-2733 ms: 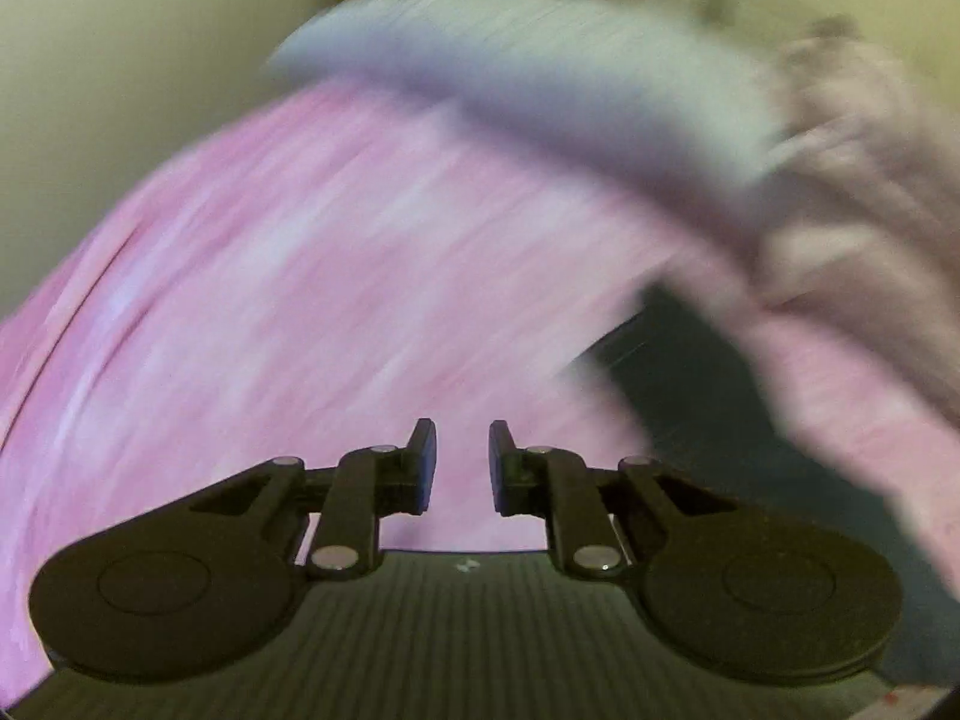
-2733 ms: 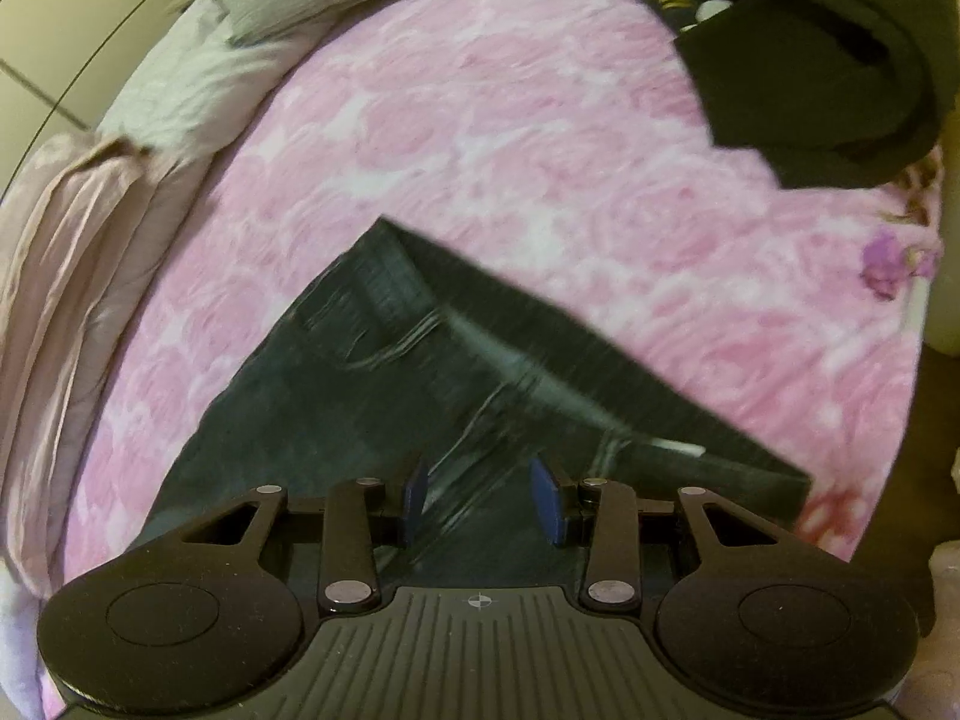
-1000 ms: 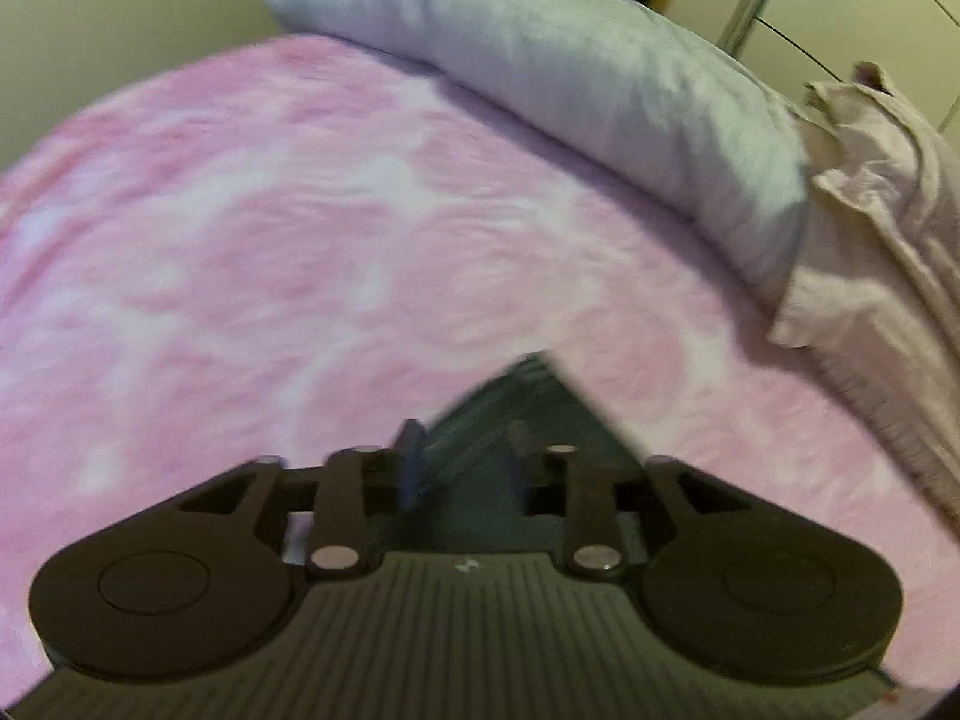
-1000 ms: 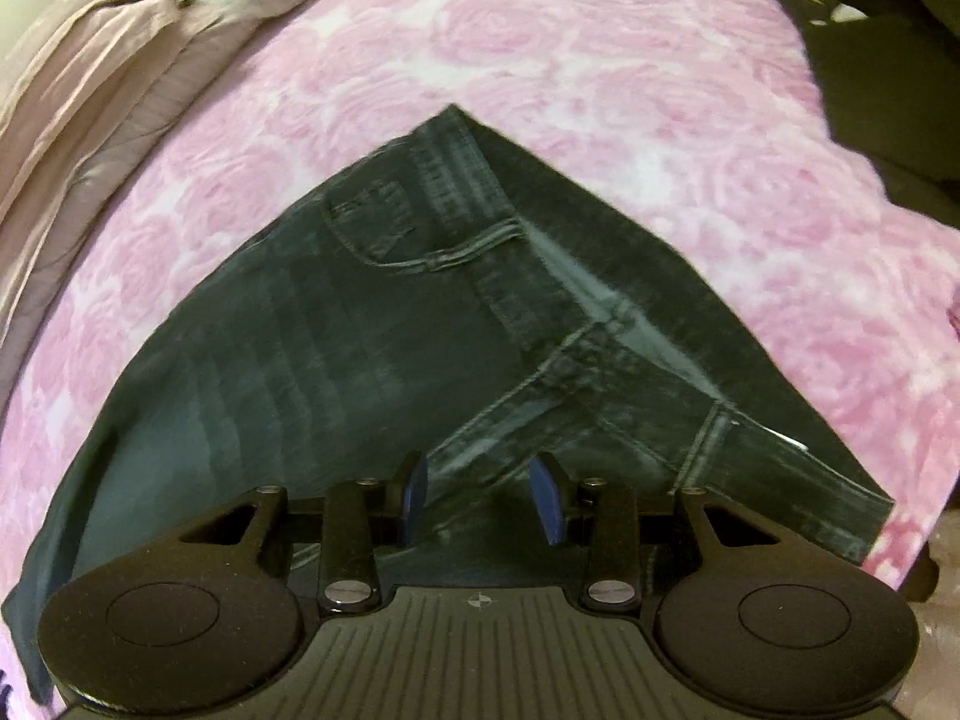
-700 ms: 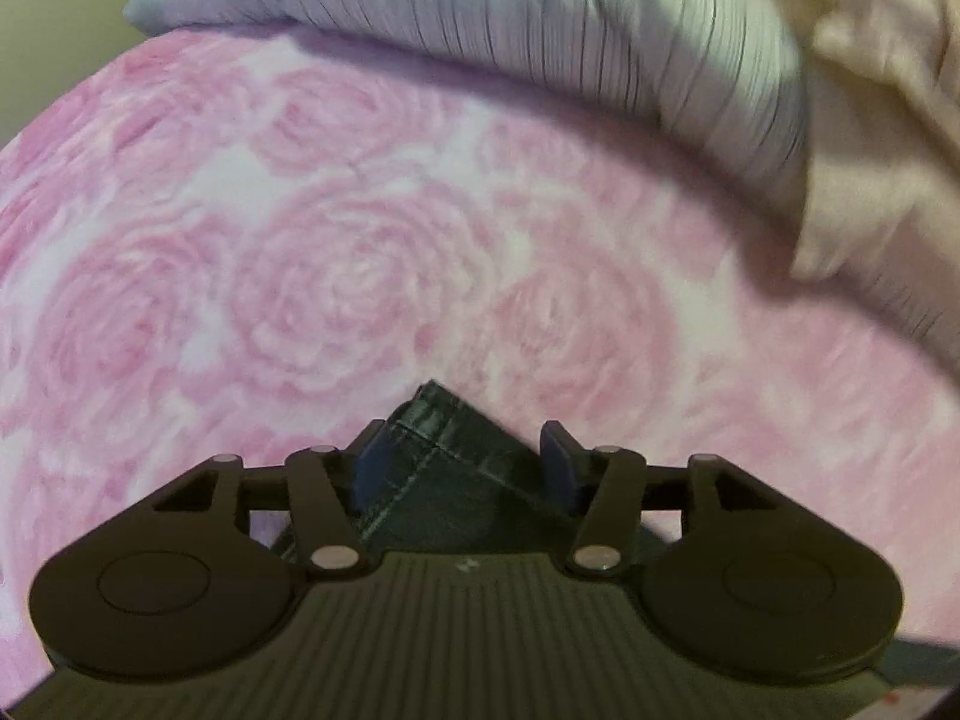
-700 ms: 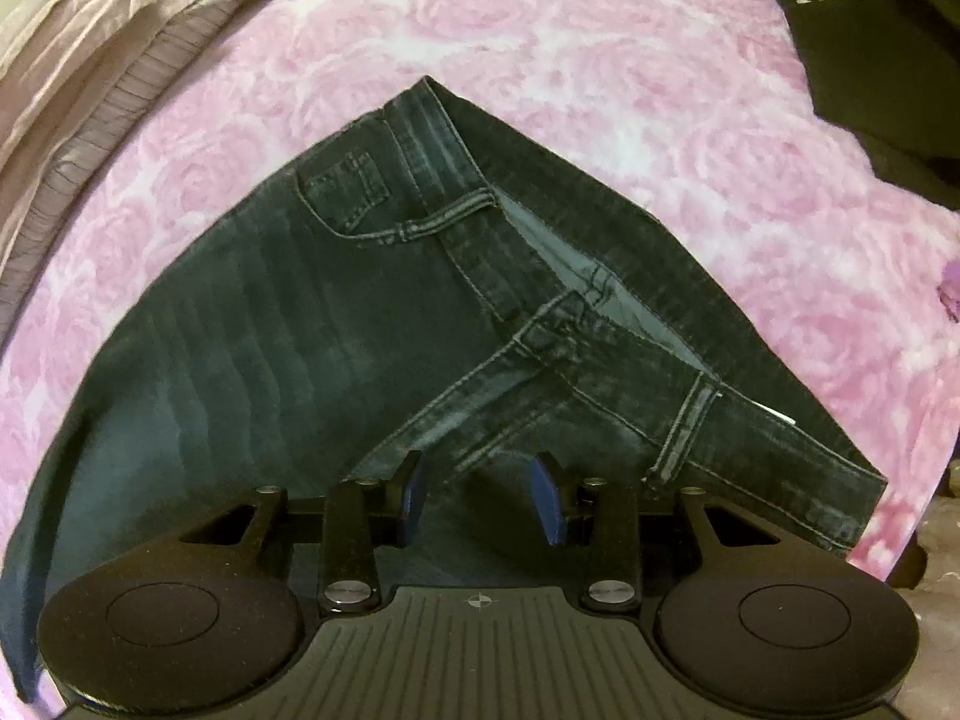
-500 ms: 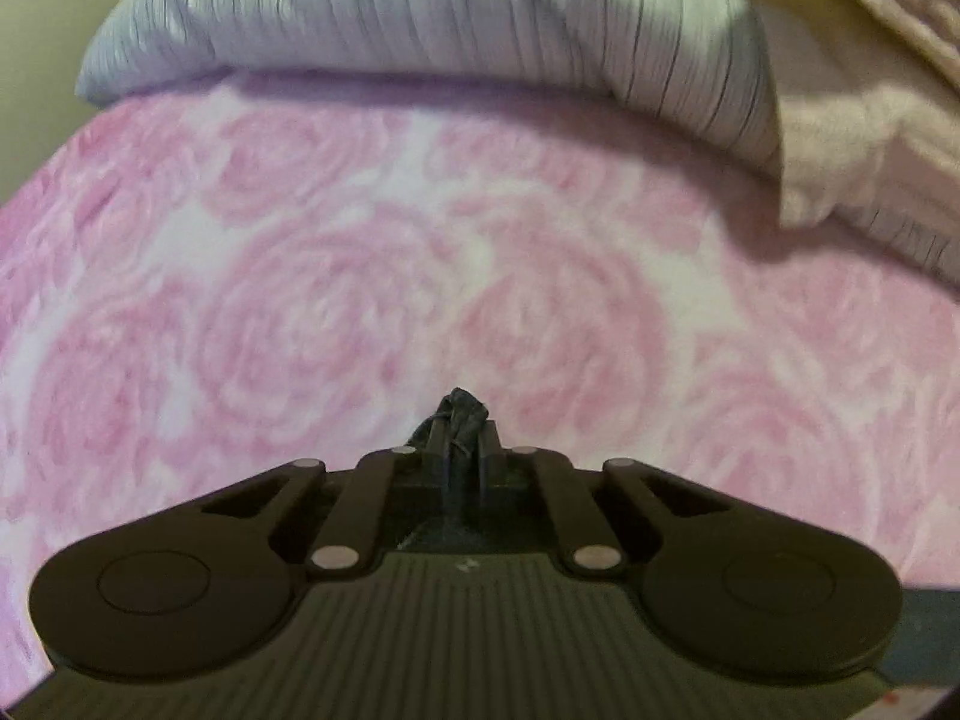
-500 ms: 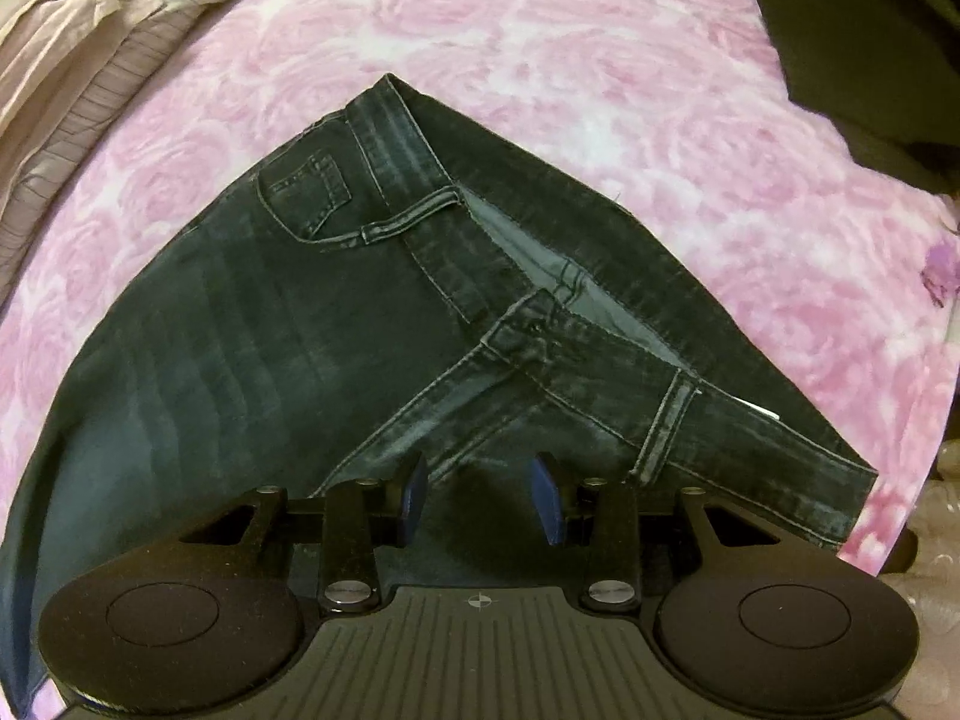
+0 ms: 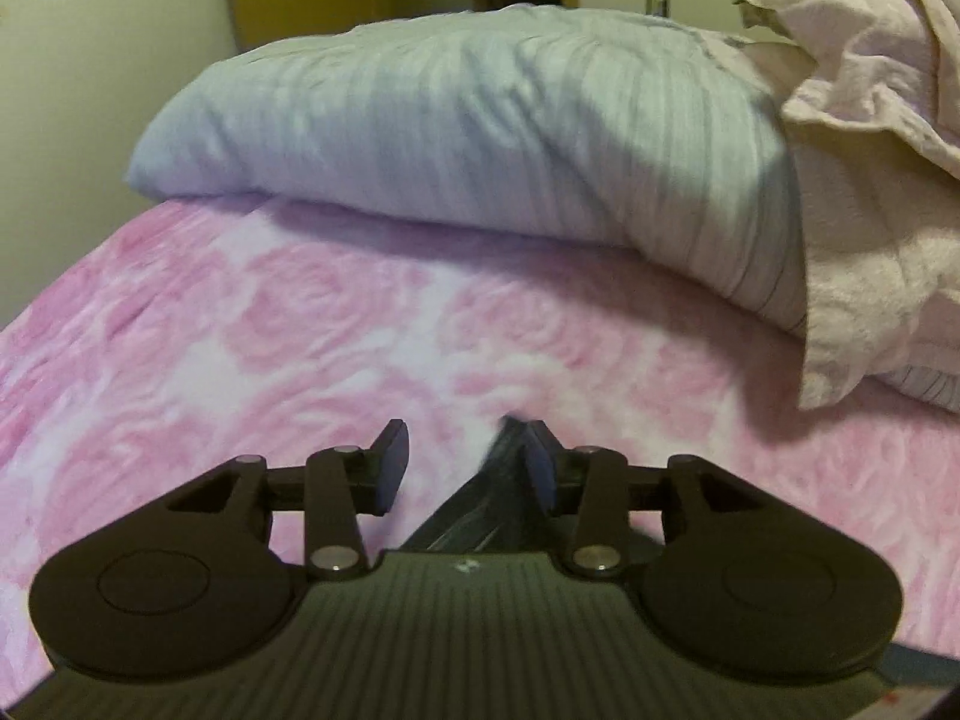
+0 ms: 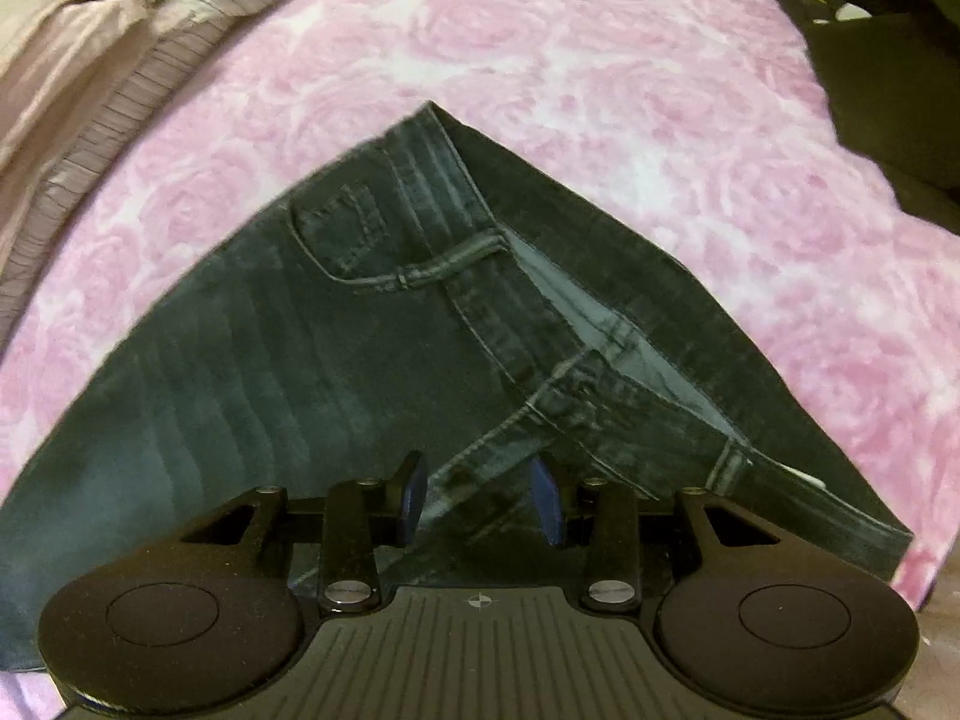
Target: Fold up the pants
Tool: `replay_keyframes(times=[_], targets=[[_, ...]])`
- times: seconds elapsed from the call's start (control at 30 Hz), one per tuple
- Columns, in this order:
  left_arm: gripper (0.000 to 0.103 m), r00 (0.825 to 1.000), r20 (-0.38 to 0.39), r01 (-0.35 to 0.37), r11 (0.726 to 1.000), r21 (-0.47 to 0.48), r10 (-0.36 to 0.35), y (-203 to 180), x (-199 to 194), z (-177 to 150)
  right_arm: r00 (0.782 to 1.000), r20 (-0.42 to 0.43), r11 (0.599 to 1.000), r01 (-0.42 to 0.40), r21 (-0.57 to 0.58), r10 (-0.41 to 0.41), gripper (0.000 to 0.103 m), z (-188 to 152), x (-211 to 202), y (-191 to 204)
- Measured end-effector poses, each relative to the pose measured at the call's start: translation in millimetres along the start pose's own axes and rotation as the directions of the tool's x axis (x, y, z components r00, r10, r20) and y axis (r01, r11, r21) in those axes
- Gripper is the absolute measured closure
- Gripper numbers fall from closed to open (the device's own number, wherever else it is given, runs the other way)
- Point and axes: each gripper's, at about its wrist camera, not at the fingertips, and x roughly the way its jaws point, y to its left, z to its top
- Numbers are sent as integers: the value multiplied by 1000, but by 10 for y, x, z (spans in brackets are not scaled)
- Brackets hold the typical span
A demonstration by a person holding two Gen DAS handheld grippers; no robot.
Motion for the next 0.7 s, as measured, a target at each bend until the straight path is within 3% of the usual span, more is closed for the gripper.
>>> replay_keyframes(times=[0.17,0.3,0.53,0.7], targets=[[65,997,-53,47,996,-70,-50,305,-578,-351,993,99,994,-62,-95,71,67,136,-111,-129],[65,990,-105,83,989,-125,-96,433,-1255,-853,970,125,971,-189,-148,208,67,430,-36,-269],[65,988,-146,-3,936,-353,-51,625,-2119,-1566,904,72,879,-387,-278,421,67,1220,469,-379],[65,987,-152,-19,905,-426,-51,528,-2772,-2060,878,19,832,-445,-332,478,67,1654,966,-412]])
